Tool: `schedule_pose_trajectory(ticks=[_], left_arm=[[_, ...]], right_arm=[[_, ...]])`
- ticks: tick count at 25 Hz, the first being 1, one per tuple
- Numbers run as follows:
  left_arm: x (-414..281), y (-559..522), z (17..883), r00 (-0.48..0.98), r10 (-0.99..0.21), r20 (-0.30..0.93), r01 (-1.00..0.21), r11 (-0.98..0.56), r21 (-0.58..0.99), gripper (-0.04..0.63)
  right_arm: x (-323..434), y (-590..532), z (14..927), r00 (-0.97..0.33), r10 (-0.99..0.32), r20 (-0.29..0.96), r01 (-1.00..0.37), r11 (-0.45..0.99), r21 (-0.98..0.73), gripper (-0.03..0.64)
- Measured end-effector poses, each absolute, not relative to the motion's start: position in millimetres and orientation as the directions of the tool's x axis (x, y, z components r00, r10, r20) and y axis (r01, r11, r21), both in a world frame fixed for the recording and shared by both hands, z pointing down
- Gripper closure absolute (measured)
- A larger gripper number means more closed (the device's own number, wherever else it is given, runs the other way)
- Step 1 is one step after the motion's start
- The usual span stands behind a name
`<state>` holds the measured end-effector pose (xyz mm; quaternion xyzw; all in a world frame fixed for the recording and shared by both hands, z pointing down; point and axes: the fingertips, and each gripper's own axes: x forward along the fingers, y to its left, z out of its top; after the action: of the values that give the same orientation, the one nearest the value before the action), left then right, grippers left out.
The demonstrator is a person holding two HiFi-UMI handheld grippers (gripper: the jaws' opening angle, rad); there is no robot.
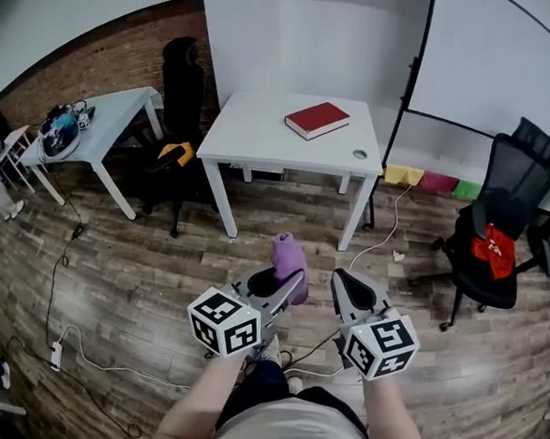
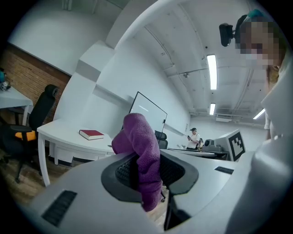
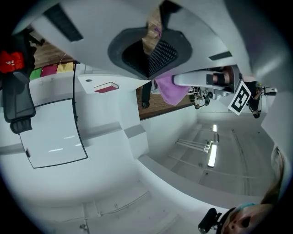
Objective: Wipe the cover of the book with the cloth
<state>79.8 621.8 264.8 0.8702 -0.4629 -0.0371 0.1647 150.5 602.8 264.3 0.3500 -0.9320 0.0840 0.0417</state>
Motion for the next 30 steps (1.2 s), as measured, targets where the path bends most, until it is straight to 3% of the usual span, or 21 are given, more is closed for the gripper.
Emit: schedule_pose_trajectory(ticks=[12, 30], left_arm=[[70.0, 587.6, 272.4, 0.567, -0.820, 0.081, -0.790, -0.512, 0.338, 0.488], [11.5, 400.3, 260.1, 0.620, -0.783, 0.055, -0.745, -0.565, 0.354, 0.488]], right_arm=[[146.4, 568.0, 271.5, -0.735, -0.664, 0.137, -0.678, 0.722, -0.141, 0.594], [76.7, 385.1, 266.7, -0.710, -0.689, 0.144, -0.704, 0.693, -0.157, 0.594]])
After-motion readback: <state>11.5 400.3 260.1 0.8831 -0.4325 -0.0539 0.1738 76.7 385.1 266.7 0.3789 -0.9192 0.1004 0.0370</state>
